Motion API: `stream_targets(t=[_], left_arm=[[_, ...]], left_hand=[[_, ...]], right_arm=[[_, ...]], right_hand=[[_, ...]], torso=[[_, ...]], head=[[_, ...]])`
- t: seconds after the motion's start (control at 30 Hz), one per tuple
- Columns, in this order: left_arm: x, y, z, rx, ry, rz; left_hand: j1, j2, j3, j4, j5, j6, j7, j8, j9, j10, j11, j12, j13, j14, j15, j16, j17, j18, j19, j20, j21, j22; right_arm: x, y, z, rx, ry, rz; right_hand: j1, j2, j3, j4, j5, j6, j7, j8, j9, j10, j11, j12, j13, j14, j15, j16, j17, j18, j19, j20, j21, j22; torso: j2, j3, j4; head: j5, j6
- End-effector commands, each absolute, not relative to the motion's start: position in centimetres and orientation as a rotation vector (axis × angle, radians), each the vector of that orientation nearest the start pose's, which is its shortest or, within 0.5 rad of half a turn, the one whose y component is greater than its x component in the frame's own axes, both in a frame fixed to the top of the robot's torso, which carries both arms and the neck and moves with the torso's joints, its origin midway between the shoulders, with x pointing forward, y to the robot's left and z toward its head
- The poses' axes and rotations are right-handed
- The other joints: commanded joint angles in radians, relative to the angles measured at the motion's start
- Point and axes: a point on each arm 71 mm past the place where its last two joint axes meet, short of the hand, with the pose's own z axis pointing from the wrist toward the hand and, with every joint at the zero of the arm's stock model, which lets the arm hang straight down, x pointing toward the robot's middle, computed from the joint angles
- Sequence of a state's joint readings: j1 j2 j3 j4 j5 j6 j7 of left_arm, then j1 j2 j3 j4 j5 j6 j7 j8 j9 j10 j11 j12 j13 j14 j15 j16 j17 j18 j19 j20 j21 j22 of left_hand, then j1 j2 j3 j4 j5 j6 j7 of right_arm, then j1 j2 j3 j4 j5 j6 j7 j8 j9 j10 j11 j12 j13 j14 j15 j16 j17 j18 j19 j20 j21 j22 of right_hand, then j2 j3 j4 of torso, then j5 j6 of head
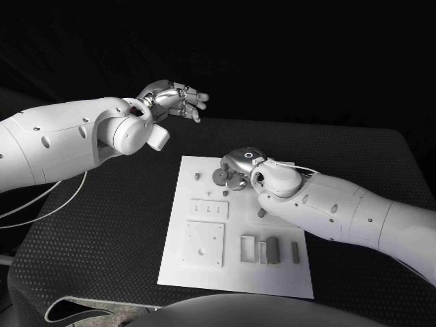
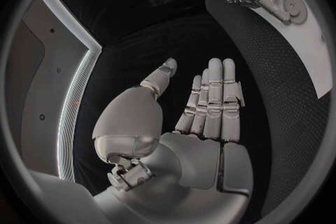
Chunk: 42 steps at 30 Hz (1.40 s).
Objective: Assemble the parts on the task board
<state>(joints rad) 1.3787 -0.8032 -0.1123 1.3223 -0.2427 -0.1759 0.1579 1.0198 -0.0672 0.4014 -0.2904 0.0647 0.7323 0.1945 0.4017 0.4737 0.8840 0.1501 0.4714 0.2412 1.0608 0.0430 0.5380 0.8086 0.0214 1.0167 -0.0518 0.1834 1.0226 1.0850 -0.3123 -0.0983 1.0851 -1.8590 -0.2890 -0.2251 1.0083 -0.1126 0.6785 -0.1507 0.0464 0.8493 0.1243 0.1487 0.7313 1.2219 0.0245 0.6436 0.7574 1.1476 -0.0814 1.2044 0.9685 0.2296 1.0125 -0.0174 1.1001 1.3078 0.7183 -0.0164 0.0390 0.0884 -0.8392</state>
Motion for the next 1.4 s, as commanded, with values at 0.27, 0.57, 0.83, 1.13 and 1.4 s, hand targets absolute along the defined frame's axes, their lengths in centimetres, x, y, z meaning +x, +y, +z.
stream_targets(t=[0.27, 0.57, 0.83, 1.13, 1.4], left_arm=[[54.1, 24.2, -13.4, -0.842, 1.628, -1.306], [54.1, 24.2, -13.4, -0.842, 1.629, -1.306], [54.2, 24.3, -13.4, -0.843, 1.628, -1.304], [54.3, 24.7, -13.4, -0.849, 1.618, -1.291], [54.5, 25.4, -13.4, -0.854, 1.605, -1.277]], left_hand=[[-0.009, -0.001, -0.004, 0.000, -0.007, -0.007, 0.013, -0.006, -0.001, -0.008, -0.001, -0.004, 0.000, -0.009, 0.000, 0.005, -0.001, 0.015, 0.001, -0.005, -0.007, 0.002], [-0.009, 0.000, -0.004, 0.000, -0.007, -0.008, 0.014, -0.007, -0.001, -0.009, -0.001, -0.004, 0.000, -0.010, 0.000, 0.005, -0.001, 0.015, 0.001, -0.005, -0.007, 0.002], [-0.009, 0.000, -0.005, 0.000, -0.007, -0.008, 0.014, -0.007, -0.001, -0.009, -0.001, -0.004, 0.000, -0.010, 0.000, 0.005, -0.001, 0.015, 0.001, -0.005, -0.007, 0.002], [-0.006, -0.002, -0.005, 0.000, -0.007, -0.012, 0.015, -0.008, -0.002, -0.013, 0.000, -0.006, 0.000, -0.011, 0.001, 0.005, -0.001, 0.015, 0.001, -0.005, -0.008, 0.002], [-0.005, -0.003, -0.005, 0.000, -0.007, -0.012, 0.015, -0.008, -0.002, -0.013, 0.000, -0.006, 0.000, -0.011, 0.001, 0.005, -0.002, 0.015, 0.000, -0.004, -0.009, 0.002]], right_arm=[[50.0, -4.0, -27.3, -0.513, 1.615, 0.454], [50.1, -4.2, -27.3, -0.503, 1.604, 0.431], [50.2, -4.5, -27.2, -0.490, 1.591, 0.426], [49.6, -4.9, -26.6, -0.472, 1.548, 0.476], [49.1, -6.8, -24.0, -0.413, 1.499, 0.530]], right_hand=[[-0.014, -0.009, -0.003, -0.020, 0.002, 0.096, -0.007, 0.034, 0.007, 0.002, -0.019, 0.006, 0.000, 0.000, -0.019, 0.006, -0.002, 0.032, -0.001, -0.001, 0.005, 0.010], [-0.027, -0.043, -0.005, -0.013, 0.002, 0.108, -0.010, 0.039, 0.011, 0.005, -0.023, 0.006, -0.001, 0.003, -0.022, 0.005, -0.005, 0.032, 0.004, -0.002, 0.004, 0.007], [-0.056, -0.102, 0.002, 0.029, 0.002, 0.095, -0.008, 0.031, 0.010, 0.005, -0.021, 0.002, -0.005, 0.004, -0.021, 0.002, -0.009, 0.032, 0.009, -0.004, 0.000, 0.003], [-0.068, -0.175, -0.016, 0.047, 0.002, -0.003, 0.018, -0.025, -0.014, -0.001, 0.003, 0.002, -0.005, 0.000, 0.000, 0.001, -0.011, 0.032, 0.008, -0.005, -0.004, 0.002], [-0.055, -0.176, -0.021, 0.041, 0.002, -0.012, 0.021, -0.031, -0.017, -0.001, 0.006, 0.004, -0.004, 0.001, 0.004, 0.002, -0.011, 0.032, 0.007, -0.006, -0.004, 0.002]], torso=[[0.000, 0.0022, -0.0017], [0.000, 0.0021, -0.0016], [-0.001, 0.0017, -0.0016], [-0.001, 0.0033, -0.0022], [-0.004, 0.0034, -0.0071]], head=[[0.000, 0.001], [-0.002, 0.001], [-0.004, 0.004], [-0.008, 0.011], [-0.008, 0.023]])
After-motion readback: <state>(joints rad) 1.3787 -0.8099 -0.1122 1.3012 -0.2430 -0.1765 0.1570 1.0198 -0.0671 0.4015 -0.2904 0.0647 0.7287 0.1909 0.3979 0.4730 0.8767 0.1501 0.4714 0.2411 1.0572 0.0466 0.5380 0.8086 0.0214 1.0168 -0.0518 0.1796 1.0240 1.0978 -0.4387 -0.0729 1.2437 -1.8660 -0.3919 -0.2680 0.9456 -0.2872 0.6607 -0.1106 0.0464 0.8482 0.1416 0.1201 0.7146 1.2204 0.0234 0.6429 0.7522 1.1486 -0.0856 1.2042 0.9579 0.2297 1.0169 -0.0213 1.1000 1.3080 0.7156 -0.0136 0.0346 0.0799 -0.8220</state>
